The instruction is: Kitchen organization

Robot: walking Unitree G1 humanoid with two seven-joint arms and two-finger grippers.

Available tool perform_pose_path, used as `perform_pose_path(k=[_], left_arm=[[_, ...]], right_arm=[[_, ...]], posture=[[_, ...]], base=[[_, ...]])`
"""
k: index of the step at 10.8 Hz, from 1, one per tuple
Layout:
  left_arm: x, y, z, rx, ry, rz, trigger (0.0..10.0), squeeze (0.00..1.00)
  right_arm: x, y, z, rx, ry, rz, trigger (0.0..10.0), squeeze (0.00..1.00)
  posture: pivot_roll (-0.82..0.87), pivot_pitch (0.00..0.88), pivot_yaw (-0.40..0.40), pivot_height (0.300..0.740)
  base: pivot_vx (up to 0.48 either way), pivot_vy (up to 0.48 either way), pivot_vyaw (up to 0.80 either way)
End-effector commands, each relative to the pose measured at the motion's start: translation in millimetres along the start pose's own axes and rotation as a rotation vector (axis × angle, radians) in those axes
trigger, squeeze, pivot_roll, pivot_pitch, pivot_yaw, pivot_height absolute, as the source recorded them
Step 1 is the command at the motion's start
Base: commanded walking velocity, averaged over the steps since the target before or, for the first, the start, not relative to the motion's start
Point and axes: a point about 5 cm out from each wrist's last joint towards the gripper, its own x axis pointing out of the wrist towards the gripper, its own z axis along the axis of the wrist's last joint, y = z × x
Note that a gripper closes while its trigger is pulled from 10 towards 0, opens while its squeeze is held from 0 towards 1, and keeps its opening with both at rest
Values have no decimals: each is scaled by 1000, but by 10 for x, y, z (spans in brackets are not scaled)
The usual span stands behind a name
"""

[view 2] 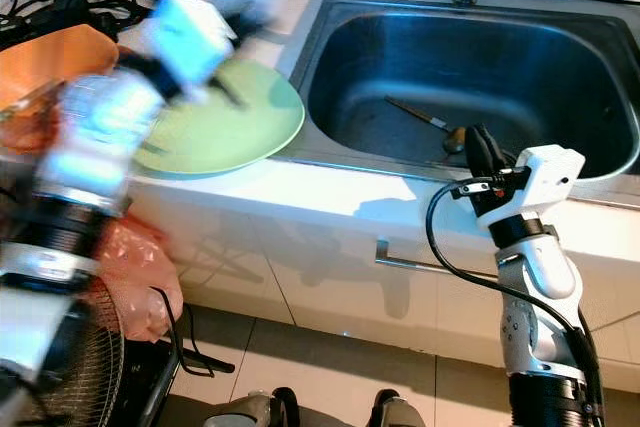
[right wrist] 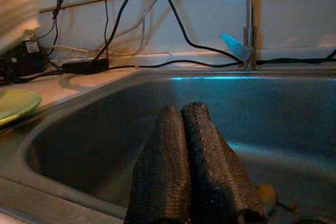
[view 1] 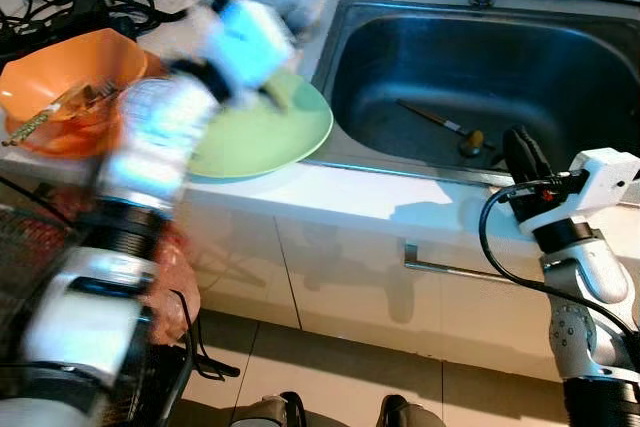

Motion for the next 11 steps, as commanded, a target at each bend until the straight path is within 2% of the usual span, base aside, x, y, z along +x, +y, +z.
perform_pose_path(k=[1, 4, 6, 7, 9, 10, 11], left_arm=[[100, -71, 82, -76, -78, 9, 10000, 0], [392, -319, 246, -217, -185, -21, 10000, 0], [512, -387, 343, -272, -240, -45, 10000, 0], [630, -508, 423, -328, -272, -96, 10000, 0], [782, -782, 474, -434, -282, -173, 10000, 0], [821, -884, 453, -500, -270, -196, 10000, 0], [831, -941, 411, -517, -250, -193, 10000, 0]], right_arm=[[-104, 26, -248, 38, 113, -17, 10000, 0], [-107, 56, -265, 45, 109, -17, 10000, 0], [-105, 58, -268, 47, 108, -18, 10000, 0], [-102, 69, -271, 48, 107, -17, 10000, 0], [-95, 82, -266, 50, 103, -19, 10000, 0], [-93, 87, -264, 50, 102, -20, 10000, 0], [-97, 90, -262, 51, 101, -21, 10000, 0]], posture=[[25, 141, 102, 740], [11, 126, 108, 740], [9, 127, 110, 740], [7, 128, 111, 740], [-6, 132, 113, 740], [-13, 136, 114, 740], [-19, 141, 116, 740]], base=[[0, 0, 0], [0, 0, 0], [0, 0, 0], [0, 0, 0], [0, 0, 0], [0, 0, 0], [0, 0, 0]])
